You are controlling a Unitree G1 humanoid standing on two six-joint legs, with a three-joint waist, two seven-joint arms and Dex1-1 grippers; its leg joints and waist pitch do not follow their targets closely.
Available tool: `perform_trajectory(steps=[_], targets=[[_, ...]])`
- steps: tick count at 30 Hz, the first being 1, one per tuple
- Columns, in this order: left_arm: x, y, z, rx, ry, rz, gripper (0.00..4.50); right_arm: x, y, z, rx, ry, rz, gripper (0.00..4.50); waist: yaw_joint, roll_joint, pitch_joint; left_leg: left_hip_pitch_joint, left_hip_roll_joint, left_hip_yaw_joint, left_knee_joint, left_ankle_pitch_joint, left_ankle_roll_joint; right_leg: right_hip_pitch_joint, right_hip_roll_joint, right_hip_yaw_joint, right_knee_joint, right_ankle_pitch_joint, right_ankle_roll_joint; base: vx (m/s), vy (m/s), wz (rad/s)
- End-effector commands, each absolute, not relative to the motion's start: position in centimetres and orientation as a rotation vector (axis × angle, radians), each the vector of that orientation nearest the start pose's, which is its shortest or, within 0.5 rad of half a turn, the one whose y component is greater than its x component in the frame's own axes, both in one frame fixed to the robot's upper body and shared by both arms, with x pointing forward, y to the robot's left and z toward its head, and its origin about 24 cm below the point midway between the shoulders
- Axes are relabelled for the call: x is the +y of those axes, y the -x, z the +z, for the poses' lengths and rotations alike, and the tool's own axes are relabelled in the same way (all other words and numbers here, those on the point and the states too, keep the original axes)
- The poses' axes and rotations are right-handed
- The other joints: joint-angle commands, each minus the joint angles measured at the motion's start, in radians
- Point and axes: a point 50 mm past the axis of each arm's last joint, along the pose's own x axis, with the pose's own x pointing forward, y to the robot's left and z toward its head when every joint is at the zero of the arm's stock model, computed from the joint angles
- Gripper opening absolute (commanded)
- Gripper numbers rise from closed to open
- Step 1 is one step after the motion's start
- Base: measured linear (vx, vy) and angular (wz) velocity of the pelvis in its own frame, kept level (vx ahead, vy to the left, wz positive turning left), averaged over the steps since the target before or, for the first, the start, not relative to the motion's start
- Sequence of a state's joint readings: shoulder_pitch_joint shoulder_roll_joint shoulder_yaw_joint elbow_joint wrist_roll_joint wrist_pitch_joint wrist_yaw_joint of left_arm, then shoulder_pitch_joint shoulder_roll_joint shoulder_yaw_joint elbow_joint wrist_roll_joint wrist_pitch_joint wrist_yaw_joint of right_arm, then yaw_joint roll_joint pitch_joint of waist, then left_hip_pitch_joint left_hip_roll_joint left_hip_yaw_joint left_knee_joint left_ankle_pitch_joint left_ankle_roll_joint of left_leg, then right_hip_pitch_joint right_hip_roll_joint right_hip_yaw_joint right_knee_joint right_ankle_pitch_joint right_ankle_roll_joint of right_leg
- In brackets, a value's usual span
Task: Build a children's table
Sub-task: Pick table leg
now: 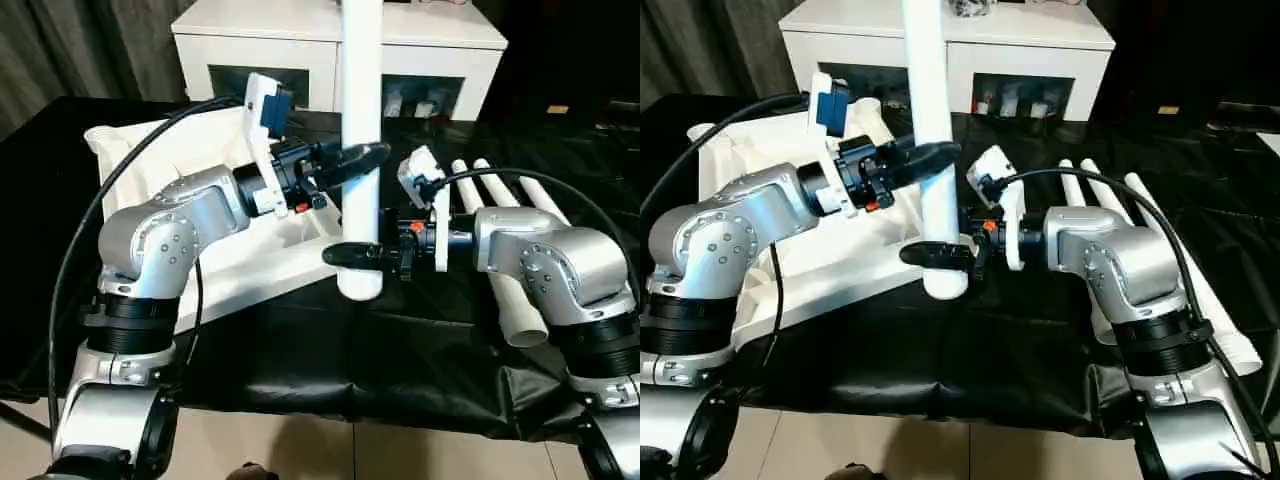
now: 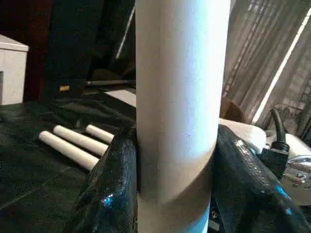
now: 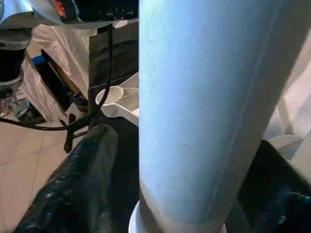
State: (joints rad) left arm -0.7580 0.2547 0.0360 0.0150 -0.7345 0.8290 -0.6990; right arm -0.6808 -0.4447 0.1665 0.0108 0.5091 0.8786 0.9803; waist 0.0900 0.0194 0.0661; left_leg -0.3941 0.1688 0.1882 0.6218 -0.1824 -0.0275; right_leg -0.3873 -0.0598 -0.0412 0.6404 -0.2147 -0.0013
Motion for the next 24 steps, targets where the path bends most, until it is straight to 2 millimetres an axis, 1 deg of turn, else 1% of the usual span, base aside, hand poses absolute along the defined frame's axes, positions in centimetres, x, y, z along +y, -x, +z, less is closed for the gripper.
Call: perform_trajectory(steps=[1, 3, 4, 5, 7, 9, 10, 11, 12, 13, 14, 15, 16, 18, 19, 20, 21, 22, 23, 24], targets=[[9.0, -31.5, 22.2, -0.011, 0.318, -1.218, 1.83, -10.9, -30.4, 16.3, 0.365, -0.012, 1.3, 3.23, 0.002, -0.004, -0.078, 0.028, 0.058, -0.027, -0.07, -0.116, -0.017, 0.044, -0.082, 0.046, -0.067, -0.04, -0.256, 0.0, 0.0, 0.0], [9.0, -31.4, 22.2, -0.014, 0.32, -1.224, 1.83, -11.0, -30.4, 16.3, 0.368, -0.013, 1.299, 3.05, 0.002, -0.003, -0.077, 0.027, 0.058, -0.027, -0.07, -0.118, -0.018, 0.044, -0.083, 0.047, -0.068, -0.045, -0.255, 0.0, 0.0, 0.0], [9.0, -31.4, 22.3, -0.017, 0.319, -1.23, 1.83, -11.0, -30.4, 16.3, 0.37, -0.015, 1.298, 2.93, 0.002, -0.003, -0.078, 0.028, 0.058, -0.027, -0.07, -0.118, -0.018, 0.044, -0.082, 0.046, -0.068, -0.048, -0.253, 0.0, 0.0, 0.0], [9.0, -31.4, 22.3, -0.018, 0.318, -1.233, 1.83, -11.0, -30.4, 16.3, 0.371, -0.016, 1.297, 2.93, 0.001, -0.003, -0.077, 0.027, 0.058, -0.027, -0.071, -0.118, -0.019, 0.044, -0.082, 0.046, -0.068, -0.049, -0.253, 0.0, 0.0, 0.0], [9.0, -31.3, 22.3, -0.022, 0.315, -1.236, 1.83, -11.0, -30.5, 16.2, 0.374, -0.015, 1.294, 2.7, 0.001, -0.004, -0.078, 0.028, 0.058, -0.027, -0.07, -0.116, -0.02, 0.044, -0.082, 0.046, -0.067, -0.045, -0.253, 0.0, 0.0, 0.0], [9.0, -31.3, 22.3, -0.025, 0.315, -1.237, 1.83, -11.1, -30.7, 16.1, 0.379, -0.008, 1.277, 2.63, 0.001, -0.004, -0.078, 0.027, 0.058, -0.027, -0.07, -0.114, -0.019, 0.044, -0.082, 0.046, -0.067, -0.043, -0.253, 0.0, 0.0, 0.0], [9.0, -31.3, 22.3, -0.027, 0.316, -1.235, 1.83, -11.1, -30.7, 16.1, 0.38, -0.003, 1.274, 2.47, 0.002, -0.005, -0.078, 0.028, 0.058, -0.027, -0.07, -0.114, -0.019, 0.044, -0.082, 0.046, -0.067, -0.043, -0.253, 0.0, 0.0, 0.0], [9.1, -31.3, 22.3, -0.034, 0.308, -1.225, 1.83, -11.1, -30.8, 16.1, 0.375, 0.003, 1.266, 2.36, 0.002, -0.004, -0.078, 0.027, 0.058, -0.027, -0.07, -0.112, -0.019, 0.044, -0.083, 0.046, -0.067, -0.041, -0.253, 0.0, 0.0, 0.0], [9.1, -31.3, 22.2, -0.039, 0.301, -1.218, 1.83, -11.1, -30.8, 16.1, 0.37, 0.006, 1.262, 2.36, 0.002, -0.004, -0.078, 0.028, 0.058, -0.027, -0.07, -0.112, -0.019, 0.044, -0.082, 0.046, -0.067, -0.042, -0.253, 0.0, 0.0, 0.0], [9.1, -31.6, 22.1, -0.028, 0.288, -1.171, 1.83, -11.0, -30.9, 16.2, 0.356, 0.022, 1.249, 2.21, 0.001, -0.003, -0.078, 0.028, 0.058, -0.027, -0.07, -0.115, -0.02, 0.044, -0.082, 0.046, -0.067, -0.045, -0.251, 0.0, 0.0, 0.0], [9.1, -32.2, 21.9, -0.005, 0.307, -1.102, 2.18, -10.8, -31.1, 16.2, 0.339, 0.034, 1.227, 2.1, 0.001, -0.003, -0.078, 0.028, 0.059, -0.027, -0.07, -0.116, -0.022, 0.044, -0.082, 0.047, -0.068, -0.046, -0.25, 0.0, 0.0, 0.0], [9.0, -32.8, 21.6, 0.022, 0.332, -1.033, 2.39, -10.5, -31.3, 16.3, 0.321, 0.045, 1.202, 2.04, -0.001, -0.003, -0.078, 0.027, 0.06, -0.026, -0.069, -0.115, -0.028, 0.044, -0.083, 0.047, -0.065, -0.034, -0.252, 0.0, 0.0, 0.0], [8.9, -32.8, 21.6, 0.019, 0.332, -1.03, 2.55, -10.4, -31.4, 16.3, 0.316, 0.043, 1.193, 1.94, 0.0, -0.004, -0.078, 0.028, 0.058, -0.027, -0.069, -0.114, -0.027, 0.044, -0.082, 0.047, -0.068, -0.033, -0.257, 0.0, 0.0, 0.0], [8.6, -32.6, 21.5, 0.009, 0.308, -1.018, 2.63, -10.1, -31.4, 16.2, 0.311, 0.046, 1.182, 1.92, 0.001, -0.004, -0.079, 0.027, 0.058, -0.028, -0.069, -0.108, -0.024, 0.046, -0.083, 0.046, -0.067, -0.034, -0.251, 0.0, 0.0, 0.0], [8.4, -32.7, 21.5, -0.002, 0.29, -0.987, 2.88, -10.0, -31.4, 16.2, 0.307, 0.051, 1.176, 1.91, 0.0, -0.005, -0.079, 0.026, 0.058, -0.028, -0.069, -0.105, -0.022, 0.046, -0.082, 0.047, -0.068, -0.032, -0.247, 0.0, 0.0, 0.0], [8.3, -32.8, 21.5, -0.008, 0.272, -0.959, 2.88, -9.9, -31.4, 16.1, 0.305, 0.054, 1.171, 1.9, 0.001, -0.005, -0.079, 0.026, 0.058, -0.028, -0.069, -0.106, -0.021, 0.046, -0.083, 0.047, -0.069, -0.033, -0.244, 0.0, 0.0, 0.0], [8.2, -33.0, 21.4, -0.012, 0.253, -0.927, 2.88, -9.8, -31.5, 16.1, 0.302, 0.054, 1.16, 1.9, 0.0, -0.003, -0.079, 0.026, 0.06, -0.029, -0.069, -0.104, -0.022, 0.047, -0.083, 0.047, -0.068, -0.028, -0.243, 0.0, 0.0, 0.0], [8.1, -33.1, 21.4, -0.013, 0.247, -0.895, 3.08, -9.7, -31.6, 16.0, 0.299, 0.054, 1.143, 1.89, 0.0, -0.003, -0.079, 0.026, 0.06, -0.029, -0.069, -0.105, -0.021, 0.046, -0.082, 0.047, -0.068, -0.023, -0.241, 0.0, 0.0, 0.0], [7.9, -33.2, 21.3, -0.018, 0.262, -0.873, 3.18, -9.7, -31.9, 16.0, 0.296, 0.059, 1.118, 1.89, -0.001, -0.006, -0.08, 0.026, 0.059, -0.028, -0.069, -0.104, -0.02, 0.046, -0.083, 0.048, -0.069, -0.021, -0.241, 0.0, 0.0, 0.0], [7.9, -33.2, 21.3, -0.019, 0.264, -0.872, 2.89, -9.7, -31.9, 15.9, 0.295, 0.059, 1.116, 1.89, -0.001, -0.004, -0.079, 0.026, 0.059, -0.028, -0.069, -0.106, -0.02, 0.046, -0.084, 0.047, -0.069, -0.023, -0.245, 0.0, 0.0, 0.0]])
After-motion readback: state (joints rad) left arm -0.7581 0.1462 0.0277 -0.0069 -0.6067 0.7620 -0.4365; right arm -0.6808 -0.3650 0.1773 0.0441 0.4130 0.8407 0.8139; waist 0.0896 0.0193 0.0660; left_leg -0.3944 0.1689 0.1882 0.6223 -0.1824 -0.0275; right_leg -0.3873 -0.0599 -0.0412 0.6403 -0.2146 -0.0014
